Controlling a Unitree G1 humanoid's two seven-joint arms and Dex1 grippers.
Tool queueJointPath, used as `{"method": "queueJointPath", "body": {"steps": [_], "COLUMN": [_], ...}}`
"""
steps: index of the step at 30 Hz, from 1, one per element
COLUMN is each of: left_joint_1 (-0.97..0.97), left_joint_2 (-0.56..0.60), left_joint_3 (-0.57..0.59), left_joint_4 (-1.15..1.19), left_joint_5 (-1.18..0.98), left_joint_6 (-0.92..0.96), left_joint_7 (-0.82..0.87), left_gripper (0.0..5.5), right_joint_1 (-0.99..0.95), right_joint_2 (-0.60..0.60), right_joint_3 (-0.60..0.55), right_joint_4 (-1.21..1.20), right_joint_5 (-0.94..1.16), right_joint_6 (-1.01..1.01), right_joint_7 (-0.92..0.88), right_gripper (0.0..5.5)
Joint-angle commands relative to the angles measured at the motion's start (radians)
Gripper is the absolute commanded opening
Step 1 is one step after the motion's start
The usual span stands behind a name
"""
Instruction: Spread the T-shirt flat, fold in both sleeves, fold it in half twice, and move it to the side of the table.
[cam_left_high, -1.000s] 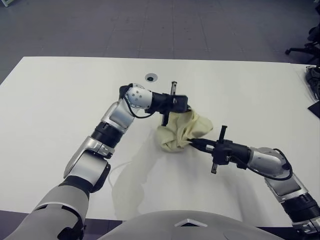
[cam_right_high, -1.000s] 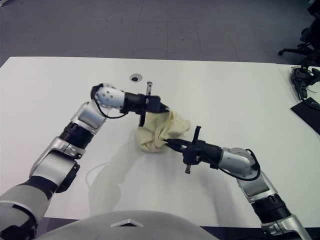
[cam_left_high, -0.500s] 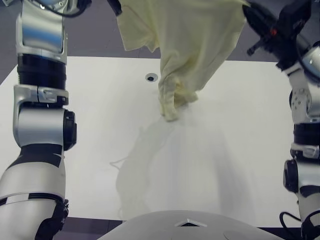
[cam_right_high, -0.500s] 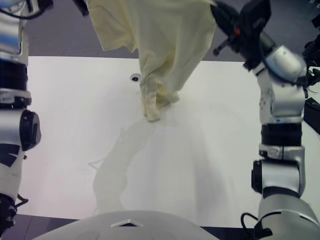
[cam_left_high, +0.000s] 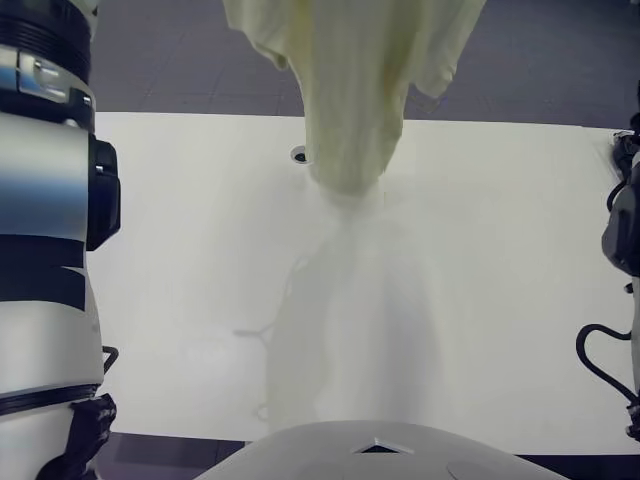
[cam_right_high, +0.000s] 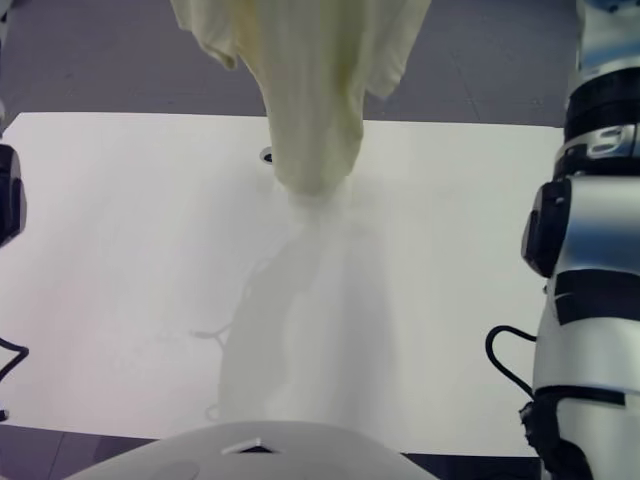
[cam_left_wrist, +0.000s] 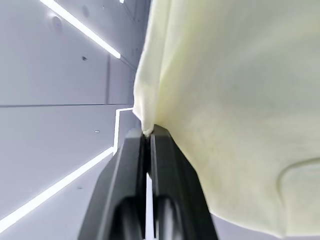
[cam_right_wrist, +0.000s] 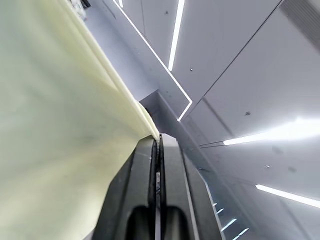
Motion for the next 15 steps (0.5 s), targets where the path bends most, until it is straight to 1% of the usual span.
{"method": "queueJointPath", "body": {"steps": [1,3,4,6,7,8,9,10,11,12,13,15], "left_joint_1": [0.005,0.040,0.071,0.197,0.308,0.471,0.678,0.859,1.056,1.203,1.316,1.467], "left_joint_2": [0.057,0.064,0.074,0.115,0.158,0.219,0.301,0.370,0.458,0.526,0.580,0.670], "left_joint_3": [-0.001,0.005,0.008,0.027,0.040,0.052,0.062,0.075,0.071,0.075,0.077,0.081], "left_joint_4": [0.037,0.020,-0.008,-0.159,-0.313,-0.537,-0.810,-1.037,-1.262,-1.429,-1.573,-1.768], "left_joint_5": [0.001,-0.020,-0.037,-0.123,-0.198,-0.298,-0.419,-0.510,-0.614,-0.700,-0.783,-0.924], "left_joint_6": [-0.038,-0.082,-0.116,-0.186,-0.188,-0.145,-0.062,0.022,0.099,0.169,0.242,0.344], "left_joint_7": [-0.034,-0.086,-0.126,-0.273,-0.370,-0.469,-0.552,-0.601,-0.614,-0.610,-0.587,-0.550], "left_gripper": [0.01,0.01,0.01,0.01,0.01,0.01,0.01,0.01,0.01,0.01,0.01,0.01], "right_joint_1": [-0.031,-0.005,0.033,0.187,0.315,0.498,0.714,0.904,1.106,1.246,1.361,1.498], "right_joint_2": [-0.051,-0.050,-0.052,-0.052,-0.061,-0.090,-0.130,-0.177,-0.242,-0.295,-0.346,-0.421], "right_joint_3": [-0.004,-0.005,-0.010,-0.034,-0.044,-0.052,-0.064,-0.077,-0.097,-0.119,-0.146,-0.182], "right_joint_4": [0.051,0.049,0.029,-0.091,-0.213,-0.396,-0.607,-0.797,-0.999,-1.147,-1.271,-1.417], "right_joint_5": [-0.029,-0.024,-0.002,0.130,0.227,0.346,0.469,0.572,0.680,0.769,0.856,0.954], "right_joint_6": [-0.033,-0.056,-0.074,-0.044,0.007,0.120,0.241,0.358,0.480,0.587,0.689,0.816], "right_joint_7": [-0.026,0.002,0.053,0.292,0.421,0.537,0.611,0.661,0.696,0.717,0.737,0.789], "right_gripper": [0.00,0.00,0.00,0.00,0.00,0.00,0.00,0.00,0.00,0.00,0.00,0.00]}}
